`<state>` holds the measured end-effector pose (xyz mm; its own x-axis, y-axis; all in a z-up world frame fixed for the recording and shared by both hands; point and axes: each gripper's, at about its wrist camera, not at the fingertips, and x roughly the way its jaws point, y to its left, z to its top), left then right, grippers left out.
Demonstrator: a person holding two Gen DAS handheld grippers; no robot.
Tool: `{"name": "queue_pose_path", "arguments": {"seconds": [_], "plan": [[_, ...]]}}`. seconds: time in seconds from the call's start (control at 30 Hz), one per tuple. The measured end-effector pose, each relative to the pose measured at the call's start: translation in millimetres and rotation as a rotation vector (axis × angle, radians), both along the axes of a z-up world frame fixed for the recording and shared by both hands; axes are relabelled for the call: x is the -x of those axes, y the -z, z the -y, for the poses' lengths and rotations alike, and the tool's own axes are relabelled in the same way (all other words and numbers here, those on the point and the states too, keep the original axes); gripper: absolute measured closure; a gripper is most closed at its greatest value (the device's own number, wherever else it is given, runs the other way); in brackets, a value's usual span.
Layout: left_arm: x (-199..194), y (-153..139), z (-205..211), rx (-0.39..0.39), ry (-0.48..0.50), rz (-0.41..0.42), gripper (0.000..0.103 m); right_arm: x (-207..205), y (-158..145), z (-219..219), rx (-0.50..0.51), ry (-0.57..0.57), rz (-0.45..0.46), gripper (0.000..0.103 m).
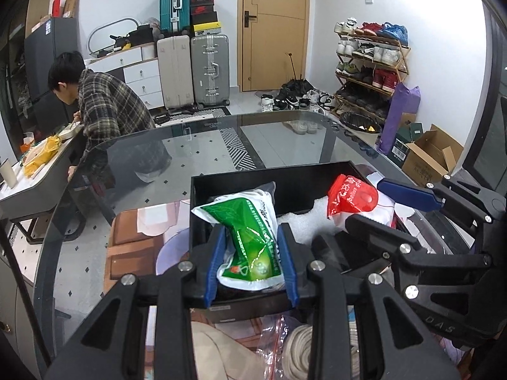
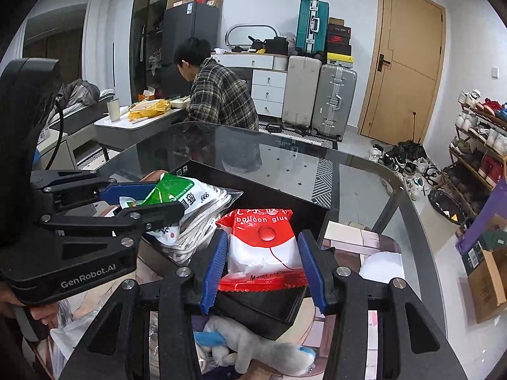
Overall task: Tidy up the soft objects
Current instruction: 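Carry the green packet and red packet over the black box with both tools, then open both tools to drop the packets into the box and withdraw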
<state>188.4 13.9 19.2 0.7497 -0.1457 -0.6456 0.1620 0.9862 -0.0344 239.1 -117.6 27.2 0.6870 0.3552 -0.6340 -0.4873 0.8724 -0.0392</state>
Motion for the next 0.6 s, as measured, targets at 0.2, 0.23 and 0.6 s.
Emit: {"name": "queue_pose_path", "arguments": {"seconds": [0.2,0.23,0.6], "plan": [[-7,2,3,0.004,0.017,-0.013,0.071,-2,2,-4,0.007,0.000,-0.003,0.056],[-8,3,3,0.005,0.017,-0.014,0.071,-2,3,-4,0.009,0.000,-0.005,0.056],[-12,7,6,-0.007,0.032,-0.032,0.071,16,-8,6,0.028,0.026,0.066,0.018]]}}
